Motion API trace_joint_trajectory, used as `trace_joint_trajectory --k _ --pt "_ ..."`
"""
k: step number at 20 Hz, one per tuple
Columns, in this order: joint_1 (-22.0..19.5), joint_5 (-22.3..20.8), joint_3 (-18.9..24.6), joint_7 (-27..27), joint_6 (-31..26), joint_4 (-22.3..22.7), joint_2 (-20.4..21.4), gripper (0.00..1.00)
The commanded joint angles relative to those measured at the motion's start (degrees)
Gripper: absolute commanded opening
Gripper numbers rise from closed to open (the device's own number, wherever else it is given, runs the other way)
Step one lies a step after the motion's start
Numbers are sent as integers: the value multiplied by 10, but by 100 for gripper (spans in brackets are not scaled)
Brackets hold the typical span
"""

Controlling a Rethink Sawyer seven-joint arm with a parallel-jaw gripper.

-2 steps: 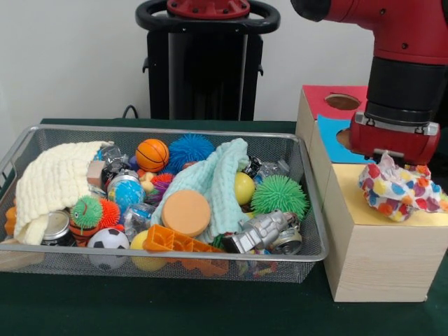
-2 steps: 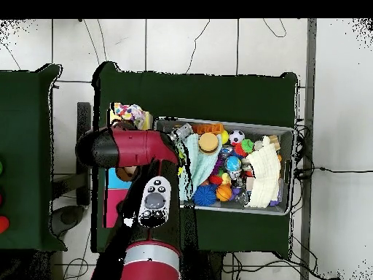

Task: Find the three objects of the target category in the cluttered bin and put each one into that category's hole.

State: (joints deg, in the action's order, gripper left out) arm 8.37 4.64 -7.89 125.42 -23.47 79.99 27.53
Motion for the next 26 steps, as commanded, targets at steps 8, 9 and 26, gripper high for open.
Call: trace_joint_trajectory --k 8,9,26 --pt "-28 -19 8 51 13 31 -42 100" --pt "-30 -18 10 49 10 31 -41 100" --pt "-30 -16 6 -2 -202 49 85 100"
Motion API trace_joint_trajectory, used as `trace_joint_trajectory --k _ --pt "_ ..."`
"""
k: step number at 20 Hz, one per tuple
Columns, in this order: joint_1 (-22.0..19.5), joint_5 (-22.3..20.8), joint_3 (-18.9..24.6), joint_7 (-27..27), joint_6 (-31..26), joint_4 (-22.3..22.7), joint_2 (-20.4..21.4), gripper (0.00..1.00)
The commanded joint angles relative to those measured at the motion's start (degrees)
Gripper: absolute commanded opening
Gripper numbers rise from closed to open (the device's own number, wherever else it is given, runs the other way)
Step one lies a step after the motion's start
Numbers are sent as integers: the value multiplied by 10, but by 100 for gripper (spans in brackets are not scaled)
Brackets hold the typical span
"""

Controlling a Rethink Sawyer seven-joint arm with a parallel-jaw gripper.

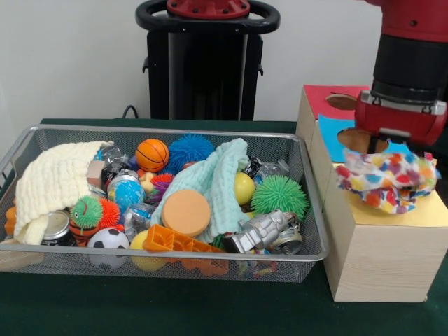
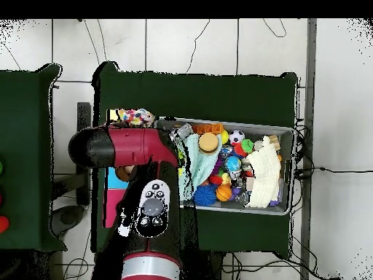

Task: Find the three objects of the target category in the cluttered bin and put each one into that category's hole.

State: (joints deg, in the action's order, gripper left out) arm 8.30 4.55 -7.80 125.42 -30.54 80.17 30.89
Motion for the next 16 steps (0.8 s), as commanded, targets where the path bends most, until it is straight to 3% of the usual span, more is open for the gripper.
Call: trace_joint_trajectory --k 1,16 --pt "-30 -18 3 -5 -146 44 55 100" --pt "-45 -31 29 5 -150 25 40 100"
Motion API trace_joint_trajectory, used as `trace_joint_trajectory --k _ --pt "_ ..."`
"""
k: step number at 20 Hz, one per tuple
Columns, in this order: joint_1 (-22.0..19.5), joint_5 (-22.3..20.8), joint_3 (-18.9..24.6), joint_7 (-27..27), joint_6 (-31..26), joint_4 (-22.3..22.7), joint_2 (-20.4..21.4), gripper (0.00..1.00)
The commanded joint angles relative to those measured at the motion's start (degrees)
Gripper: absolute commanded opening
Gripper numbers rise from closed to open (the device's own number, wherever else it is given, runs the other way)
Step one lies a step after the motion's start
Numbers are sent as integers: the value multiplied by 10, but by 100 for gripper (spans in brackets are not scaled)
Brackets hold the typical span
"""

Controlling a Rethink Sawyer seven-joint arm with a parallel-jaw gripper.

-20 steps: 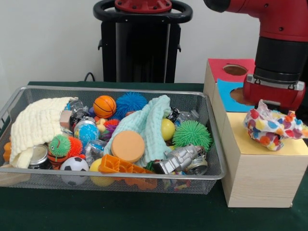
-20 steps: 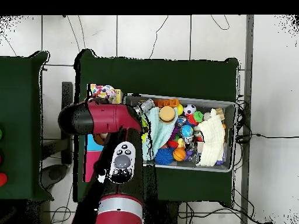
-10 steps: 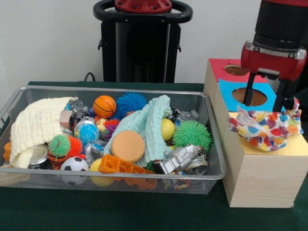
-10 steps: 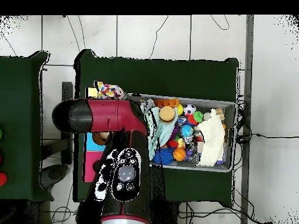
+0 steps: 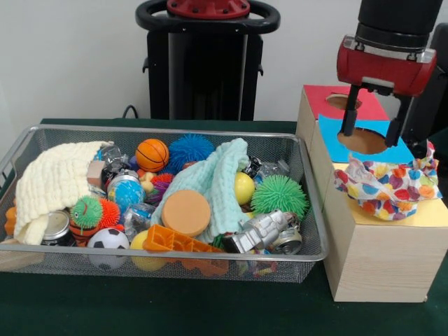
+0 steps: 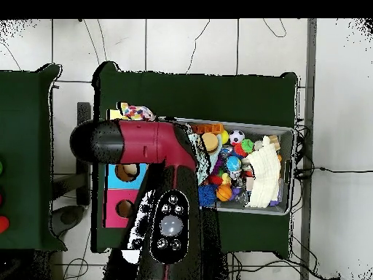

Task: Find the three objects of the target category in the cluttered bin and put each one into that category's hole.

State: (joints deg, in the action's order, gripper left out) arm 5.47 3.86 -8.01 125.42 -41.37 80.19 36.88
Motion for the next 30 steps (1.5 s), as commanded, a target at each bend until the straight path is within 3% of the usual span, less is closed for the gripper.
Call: trace_joint_trajectory --k 1,4,7,12,19,23,30 --pt "-16 -19 32 15 -32 23 -20 100" --pt "-8 -20 21 39 -17 -13 -28 100" --pt "-7 -21 14 42 -48 -87 -36 100" --pt "-14 -6 20 57 -52 -131 -50 100" --pt "-45 -6 35 20 -77 -216 -91 100" --pt "-71 -18 55 -29 -57 -233 -119 100" --pt "-102 -30 87 -62 3 -201 -131 100"
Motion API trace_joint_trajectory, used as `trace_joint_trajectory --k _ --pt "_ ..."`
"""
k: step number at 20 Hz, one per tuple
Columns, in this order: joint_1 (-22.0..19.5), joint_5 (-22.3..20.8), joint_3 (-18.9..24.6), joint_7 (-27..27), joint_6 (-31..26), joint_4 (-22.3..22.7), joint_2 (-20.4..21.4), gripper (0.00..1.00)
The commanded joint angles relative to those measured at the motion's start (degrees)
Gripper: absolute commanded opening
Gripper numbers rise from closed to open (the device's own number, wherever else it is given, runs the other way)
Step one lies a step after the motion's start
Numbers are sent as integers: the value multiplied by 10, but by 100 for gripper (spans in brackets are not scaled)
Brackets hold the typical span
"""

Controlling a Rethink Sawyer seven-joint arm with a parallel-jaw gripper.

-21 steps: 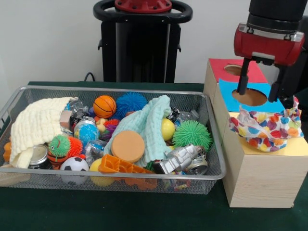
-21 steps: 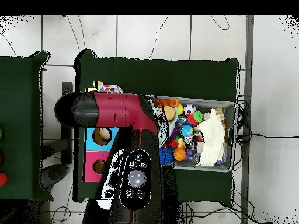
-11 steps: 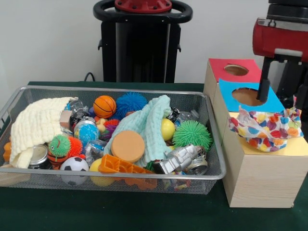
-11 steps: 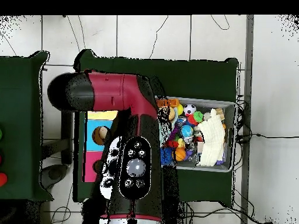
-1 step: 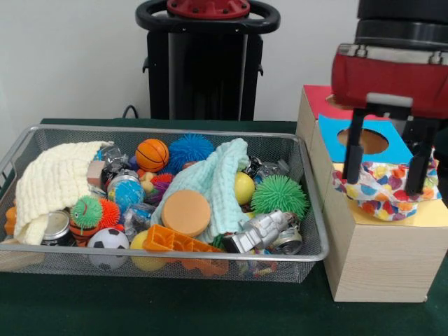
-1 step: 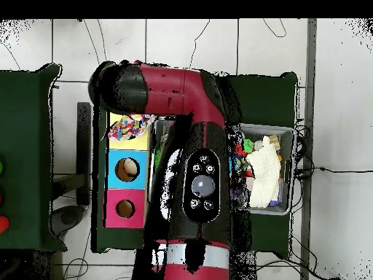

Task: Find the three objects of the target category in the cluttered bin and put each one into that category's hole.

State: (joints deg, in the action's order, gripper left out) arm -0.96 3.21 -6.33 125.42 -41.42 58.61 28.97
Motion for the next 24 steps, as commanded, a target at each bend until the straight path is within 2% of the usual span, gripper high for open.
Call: trace_joint_trajectory --k 1,3,6,7,10,16,24 --pt "-39 -26 73 -58 12 15 -56 100" --pt "-38 -33 73 -59 10 9 -63 100" --pt "-28 -46 69 -78 -40 6 -63 100" --pt "-27 -48 73 -94 -76 8 -62 100" --pt "-19 -50 82 -102 -110 25 -49 100" --pt "-11 -48 100 -82 -113 51 -41 100" --pt "-21 -45 118 -83 -134 56 -33 100"
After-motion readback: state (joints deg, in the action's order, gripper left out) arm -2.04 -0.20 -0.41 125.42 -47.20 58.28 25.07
